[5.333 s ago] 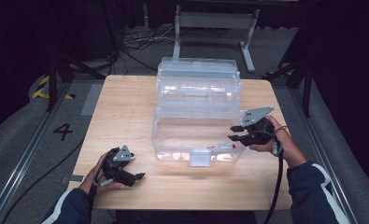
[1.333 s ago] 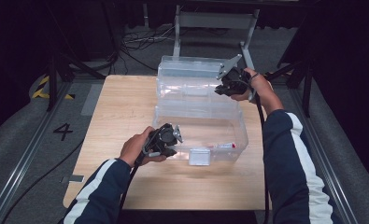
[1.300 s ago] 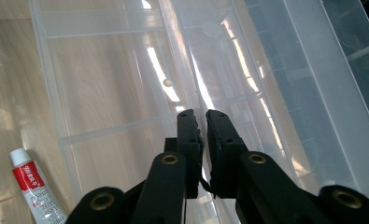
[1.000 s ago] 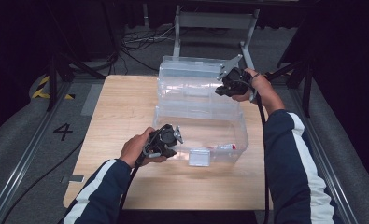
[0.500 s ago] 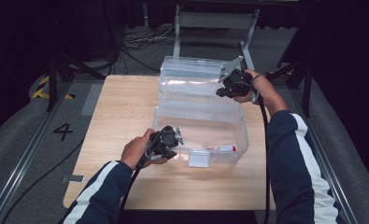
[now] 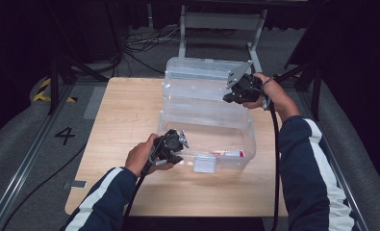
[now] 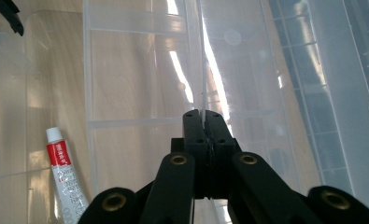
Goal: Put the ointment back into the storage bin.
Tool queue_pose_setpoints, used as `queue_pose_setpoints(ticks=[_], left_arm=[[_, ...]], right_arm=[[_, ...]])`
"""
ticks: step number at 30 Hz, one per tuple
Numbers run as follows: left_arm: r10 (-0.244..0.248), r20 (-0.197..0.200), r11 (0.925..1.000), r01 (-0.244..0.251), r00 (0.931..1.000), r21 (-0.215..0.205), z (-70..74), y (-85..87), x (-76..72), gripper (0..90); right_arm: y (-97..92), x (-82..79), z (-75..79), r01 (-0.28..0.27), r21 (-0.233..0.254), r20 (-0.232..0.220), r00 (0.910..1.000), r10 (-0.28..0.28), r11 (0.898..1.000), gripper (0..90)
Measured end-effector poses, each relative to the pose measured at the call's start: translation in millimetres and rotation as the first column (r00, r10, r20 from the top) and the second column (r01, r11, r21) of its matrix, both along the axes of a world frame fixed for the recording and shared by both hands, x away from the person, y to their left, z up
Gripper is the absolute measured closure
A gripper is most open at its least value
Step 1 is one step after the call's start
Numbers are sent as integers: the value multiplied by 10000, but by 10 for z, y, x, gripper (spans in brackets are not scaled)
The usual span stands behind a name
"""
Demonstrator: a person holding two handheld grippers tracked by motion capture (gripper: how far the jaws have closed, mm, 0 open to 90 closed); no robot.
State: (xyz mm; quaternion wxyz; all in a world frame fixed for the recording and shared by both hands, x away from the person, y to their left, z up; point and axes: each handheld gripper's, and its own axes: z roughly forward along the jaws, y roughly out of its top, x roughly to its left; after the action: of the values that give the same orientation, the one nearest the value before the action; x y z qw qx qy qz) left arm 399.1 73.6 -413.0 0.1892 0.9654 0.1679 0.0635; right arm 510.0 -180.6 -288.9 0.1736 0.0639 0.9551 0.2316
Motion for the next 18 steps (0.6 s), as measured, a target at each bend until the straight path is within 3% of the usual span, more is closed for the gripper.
queue_pose_setpoints(ticks=[18], left_arm=[[206,78,9992,-203,9998,-336,-12,15,-22,692]], right_arm=[[6,-286,29,-531,-86,158,9985,532,9986,899]])
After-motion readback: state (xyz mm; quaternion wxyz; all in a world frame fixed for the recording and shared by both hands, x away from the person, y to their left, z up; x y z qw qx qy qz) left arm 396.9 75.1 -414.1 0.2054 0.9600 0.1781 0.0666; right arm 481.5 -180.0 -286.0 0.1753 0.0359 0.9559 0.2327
